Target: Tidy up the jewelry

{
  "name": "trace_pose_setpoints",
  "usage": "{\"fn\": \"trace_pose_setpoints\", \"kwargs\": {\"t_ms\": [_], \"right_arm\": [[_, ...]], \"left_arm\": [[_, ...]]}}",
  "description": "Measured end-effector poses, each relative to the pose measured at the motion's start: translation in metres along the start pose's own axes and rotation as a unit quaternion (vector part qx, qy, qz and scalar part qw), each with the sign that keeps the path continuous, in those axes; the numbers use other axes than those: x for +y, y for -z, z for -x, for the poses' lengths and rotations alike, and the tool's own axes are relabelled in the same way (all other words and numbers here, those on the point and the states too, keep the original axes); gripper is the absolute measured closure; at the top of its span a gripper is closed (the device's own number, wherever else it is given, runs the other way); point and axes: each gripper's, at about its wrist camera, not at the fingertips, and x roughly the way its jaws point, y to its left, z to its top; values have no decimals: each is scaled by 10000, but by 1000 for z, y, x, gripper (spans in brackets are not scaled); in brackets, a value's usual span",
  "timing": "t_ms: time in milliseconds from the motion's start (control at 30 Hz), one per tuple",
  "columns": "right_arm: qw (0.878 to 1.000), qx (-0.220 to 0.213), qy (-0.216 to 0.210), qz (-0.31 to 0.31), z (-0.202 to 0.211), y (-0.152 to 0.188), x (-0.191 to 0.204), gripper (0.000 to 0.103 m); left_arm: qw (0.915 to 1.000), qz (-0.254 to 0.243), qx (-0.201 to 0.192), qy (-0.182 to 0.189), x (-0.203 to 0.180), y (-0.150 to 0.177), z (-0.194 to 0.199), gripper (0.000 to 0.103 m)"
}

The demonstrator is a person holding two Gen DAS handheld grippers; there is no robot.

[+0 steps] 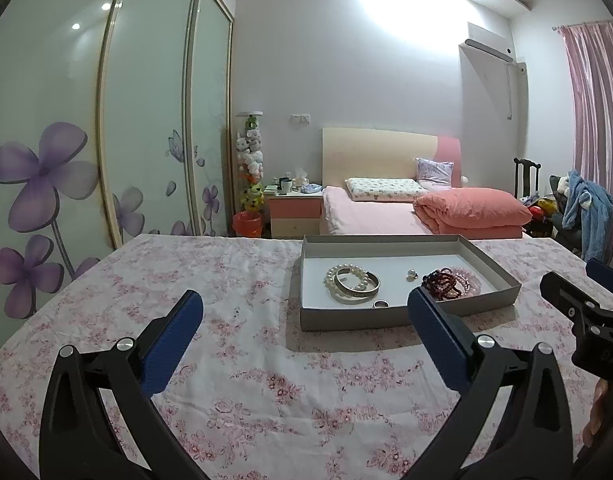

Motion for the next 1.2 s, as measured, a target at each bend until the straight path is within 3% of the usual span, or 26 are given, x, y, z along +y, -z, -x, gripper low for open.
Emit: {"fn": "trace_pose_setpoints", "kwargs": {"t_ms": [1200], "right_arm": [[9999, 58, 43, -157, -2, 8, -3, 4]], "left_arm": [[9999, -90, 89, 78, -7, 1, -3, 2]]}}
